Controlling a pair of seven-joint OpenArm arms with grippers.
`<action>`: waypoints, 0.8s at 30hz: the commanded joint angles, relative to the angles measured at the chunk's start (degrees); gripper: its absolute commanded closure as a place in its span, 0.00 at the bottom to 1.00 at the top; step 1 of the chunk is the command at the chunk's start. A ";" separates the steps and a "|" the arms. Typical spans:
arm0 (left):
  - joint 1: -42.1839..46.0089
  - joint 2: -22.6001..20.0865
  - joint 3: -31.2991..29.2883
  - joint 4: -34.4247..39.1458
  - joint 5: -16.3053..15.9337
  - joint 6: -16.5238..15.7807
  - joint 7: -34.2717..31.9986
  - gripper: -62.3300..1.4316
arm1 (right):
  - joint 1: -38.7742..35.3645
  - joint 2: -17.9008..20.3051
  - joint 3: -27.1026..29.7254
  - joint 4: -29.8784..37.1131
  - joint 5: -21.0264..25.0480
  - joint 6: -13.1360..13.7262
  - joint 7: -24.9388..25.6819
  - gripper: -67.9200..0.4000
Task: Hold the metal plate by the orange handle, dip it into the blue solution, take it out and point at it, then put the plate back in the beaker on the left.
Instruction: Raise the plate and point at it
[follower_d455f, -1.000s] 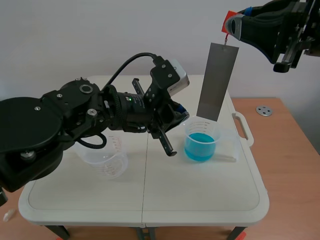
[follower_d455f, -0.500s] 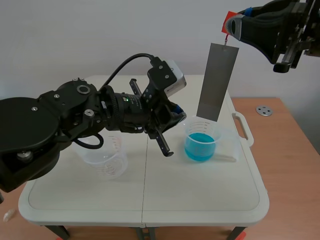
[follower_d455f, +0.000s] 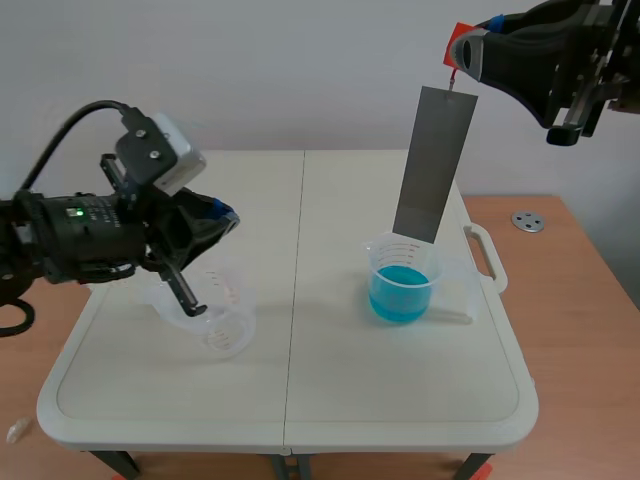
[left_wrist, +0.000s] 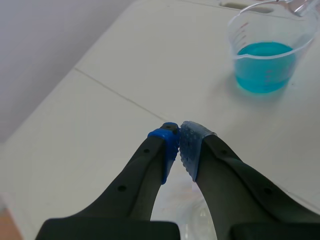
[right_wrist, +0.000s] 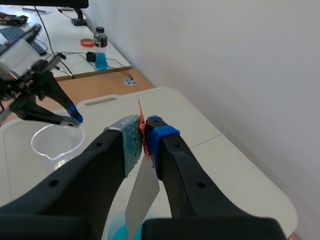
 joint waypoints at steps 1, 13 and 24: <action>3.39 -3.08 -2.38 2.69 -1.79 0.02 -1.07 0.89 | 1.62 0.76 0.17 0.96 0.68 0.42 1.09 0.98; 37.51 -17.44 -29.33 9.09 -11.74 0.13 -4.85 0.89 | 1.64 0.76 0.17 0.96 0.70 0.42 1.31 0.98; 66.55 -16.11 -42.47 7.56 -10.97 0.52 -9.40 0.89 | 2.51 0.46 0.17 0.96 0.90 0.42 2.49 0.98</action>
